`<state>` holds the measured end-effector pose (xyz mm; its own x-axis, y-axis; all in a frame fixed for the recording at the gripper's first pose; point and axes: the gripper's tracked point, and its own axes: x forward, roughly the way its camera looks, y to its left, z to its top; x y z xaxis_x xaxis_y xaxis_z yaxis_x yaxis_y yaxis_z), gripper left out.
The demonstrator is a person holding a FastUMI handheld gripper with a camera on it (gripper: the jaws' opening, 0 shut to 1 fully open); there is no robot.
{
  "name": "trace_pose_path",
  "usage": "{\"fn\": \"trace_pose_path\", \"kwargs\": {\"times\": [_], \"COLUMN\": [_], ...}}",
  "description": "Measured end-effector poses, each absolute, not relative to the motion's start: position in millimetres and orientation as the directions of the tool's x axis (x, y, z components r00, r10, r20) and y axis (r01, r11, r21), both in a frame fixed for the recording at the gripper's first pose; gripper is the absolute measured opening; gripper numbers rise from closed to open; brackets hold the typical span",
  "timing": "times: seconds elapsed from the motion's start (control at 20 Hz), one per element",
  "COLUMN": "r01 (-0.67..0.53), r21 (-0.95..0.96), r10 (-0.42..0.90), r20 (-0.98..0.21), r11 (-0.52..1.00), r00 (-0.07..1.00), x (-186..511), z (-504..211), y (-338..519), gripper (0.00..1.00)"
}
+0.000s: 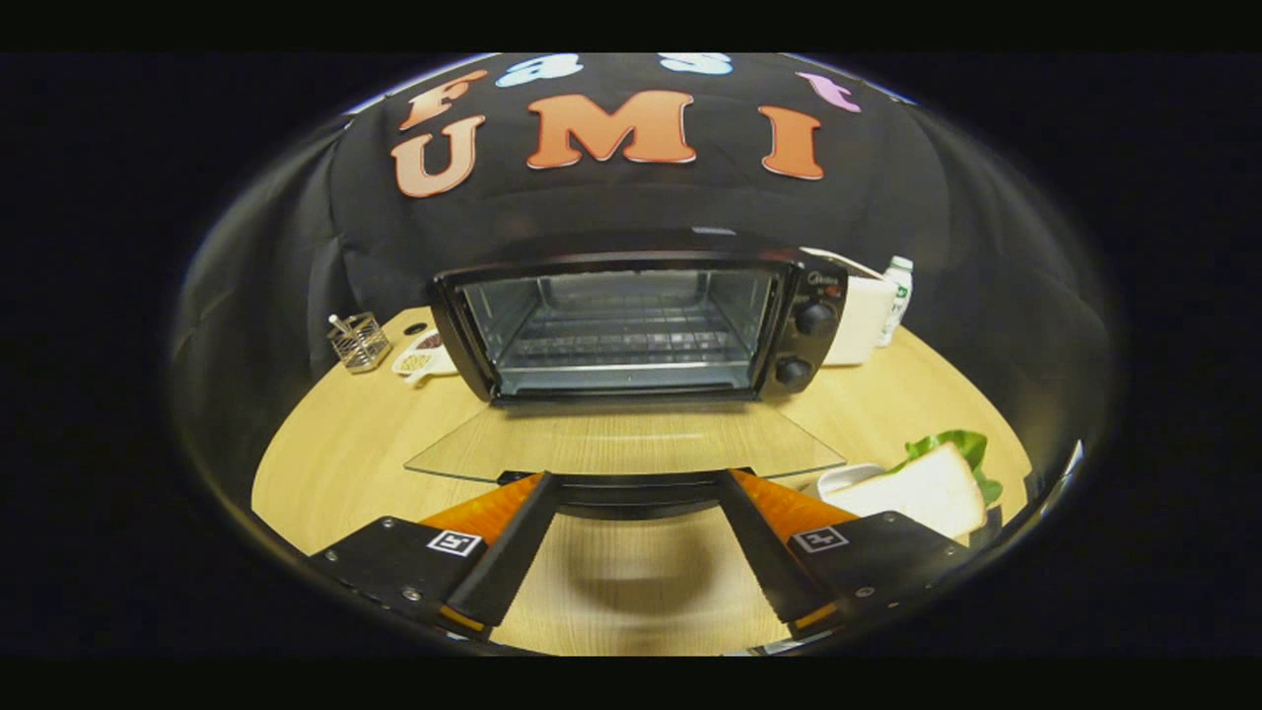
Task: Open the toaster oven, put the food inside, and close the toaster oven door.
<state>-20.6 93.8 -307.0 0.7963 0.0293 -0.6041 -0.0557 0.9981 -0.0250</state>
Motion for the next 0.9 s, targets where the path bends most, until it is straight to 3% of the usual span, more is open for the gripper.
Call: {"fn": "trace_pose_path", "kwargs": {"times": [0.4, 0.9], "r01": [-0.046, -0.030], "r21": [0.025, 0.090], "r10": [0.050, 0.076], "r20": [-0.694, -0.566], "r11": [0.999, 0.995], "r00": [0.718, 0.821], "x": [-39, -12], "z": [-343, -224], "y": [80, -14], "gripper": [0.99, 0.98]}}
